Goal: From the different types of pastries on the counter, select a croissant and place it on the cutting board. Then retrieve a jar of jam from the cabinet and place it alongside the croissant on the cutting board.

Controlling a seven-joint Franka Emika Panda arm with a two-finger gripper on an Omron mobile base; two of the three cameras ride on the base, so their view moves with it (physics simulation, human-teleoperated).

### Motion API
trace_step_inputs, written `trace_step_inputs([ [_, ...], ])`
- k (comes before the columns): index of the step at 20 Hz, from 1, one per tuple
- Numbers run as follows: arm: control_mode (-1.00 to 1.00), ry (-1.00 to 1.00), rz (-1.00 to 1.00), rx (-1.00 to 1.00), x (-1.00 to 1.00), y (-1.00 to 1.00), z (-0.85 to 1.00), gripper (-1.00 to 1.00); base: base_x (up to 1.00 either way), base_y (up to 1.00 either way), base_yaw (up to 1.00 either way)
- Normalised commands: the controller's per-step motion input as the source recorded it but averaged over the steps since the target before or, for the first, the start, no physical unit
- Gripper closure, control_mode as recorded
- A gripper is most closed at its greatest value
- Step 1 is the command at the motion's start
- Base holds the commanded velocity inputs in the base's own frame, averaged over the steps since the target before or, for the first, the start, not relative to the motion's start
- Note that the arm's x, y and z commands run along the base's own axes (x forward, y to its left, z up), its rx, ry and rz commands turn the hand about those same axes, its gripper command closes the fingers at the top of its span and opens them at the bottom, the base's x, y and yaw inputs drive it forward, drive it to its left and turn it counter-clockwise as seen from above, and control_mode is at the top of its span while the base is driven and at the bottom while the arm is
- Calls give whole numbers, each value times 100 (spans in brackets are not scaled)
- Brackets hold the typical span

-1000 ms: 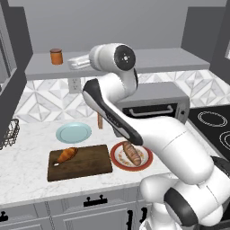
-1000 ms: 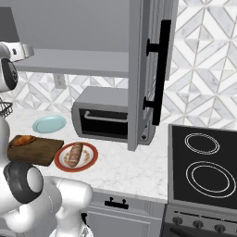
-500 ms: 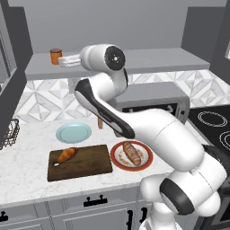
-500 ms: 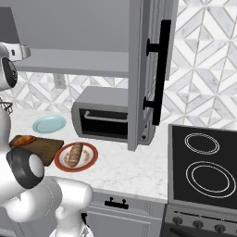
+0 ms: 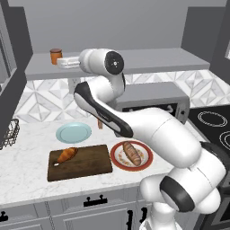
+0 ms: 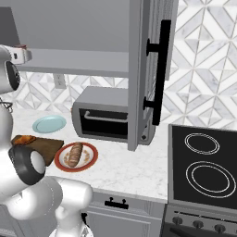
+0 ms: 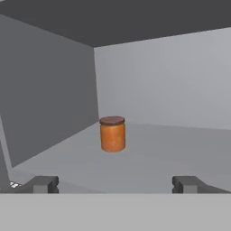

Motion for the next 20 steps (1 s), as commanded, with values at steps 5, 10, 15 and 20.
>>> trace_step_inputs([
  [5, -100, 0, 0, 0, 20, 0, 0, -100, 0, 0, 0],
  [10, -100, 0, 0, 0, 18, 6, 0, -100, 0, 0, 0],
  [15, -100, 0, 0, 0, 4, 18, 0, -100, 0, 0, 0],
  [20, -100, 0, 0, 0, 18, 5, 0, -100, 0, 0, 0],
])
